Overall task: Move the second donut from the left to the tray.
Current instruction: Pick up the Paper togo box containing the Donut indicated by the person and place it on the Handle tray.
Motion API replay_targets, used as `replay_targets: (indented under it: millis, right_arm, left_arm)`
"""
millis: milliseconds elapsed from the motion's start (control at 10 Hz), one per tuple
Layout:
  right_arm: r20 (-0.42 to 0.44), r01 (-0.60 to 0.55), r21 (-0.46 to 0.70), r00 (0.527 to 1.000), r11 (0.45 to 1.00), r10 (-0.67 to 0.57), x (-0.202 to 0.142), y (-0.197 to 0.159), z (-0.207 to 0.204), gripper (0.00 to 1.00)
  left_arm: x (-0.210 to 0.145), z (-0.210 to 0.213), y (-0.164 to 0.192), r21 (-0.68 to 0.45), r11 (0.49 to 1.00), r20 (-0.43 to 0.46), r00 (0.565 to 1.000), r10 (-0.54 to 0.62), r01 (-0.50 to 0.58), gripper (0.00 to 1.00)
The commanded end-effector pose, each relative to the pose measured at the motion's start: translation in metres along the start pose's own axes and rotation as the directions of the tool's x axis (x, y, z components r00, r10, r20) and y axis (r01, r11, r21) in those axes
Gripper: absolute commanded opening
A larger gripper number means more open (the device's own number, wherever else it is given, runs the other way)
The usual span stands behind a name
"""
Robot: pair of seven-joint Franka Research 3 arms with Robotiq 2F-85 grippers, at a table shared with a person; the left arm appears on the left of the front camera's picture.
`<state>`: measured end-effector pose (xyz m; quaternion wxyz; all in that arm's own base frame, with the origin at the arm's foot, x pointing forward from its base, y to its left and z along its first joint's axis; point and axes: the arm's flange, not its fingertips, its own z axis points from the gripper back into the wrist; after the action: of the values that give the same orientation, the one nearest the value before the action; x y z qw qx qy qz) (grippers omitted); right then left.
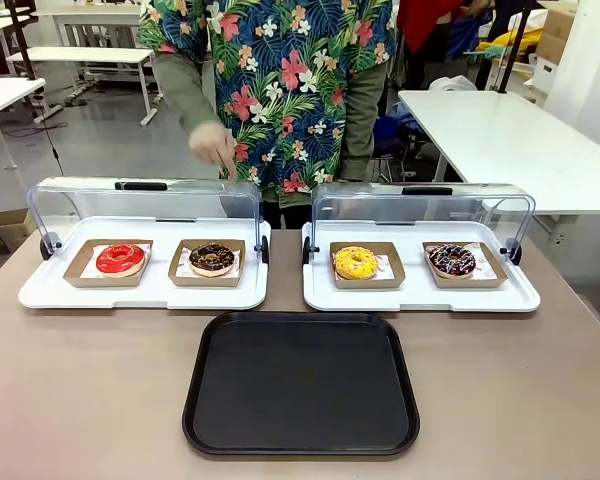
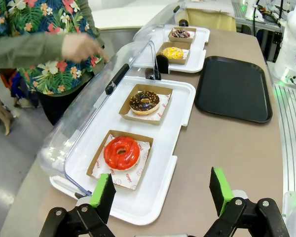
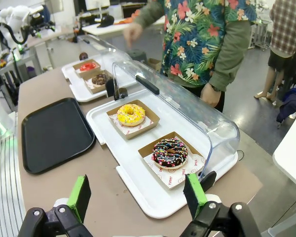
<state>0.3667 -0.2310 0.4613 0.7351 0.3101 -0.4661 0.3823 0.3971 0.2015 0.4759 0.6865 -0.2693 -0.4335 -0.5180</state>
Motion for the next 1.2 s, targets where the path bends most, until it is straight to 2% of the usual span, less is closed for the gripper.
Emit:
replay_targets:
  millis: [0,1100]
  right_arm:
    - [0.030,-0.029,-0.005,0.999,1.000,0.029,0.0020,-0.0036,-0.0002,1.00]
    - [0.030,-0.029,-0.005,0.999,1.000,0.029,0.0020,-0.0036,-0.0002,1.00]
  left_arm:
    - [0.0013,0.0004,-0.0010,-0.006,1.000,0.007,1.000,-0.007,0.008,1.00]
    - [0.0013,0.0004,-0.0010,-0.006,1.000,0.007,1.000,-0.007,0.008,1.00]
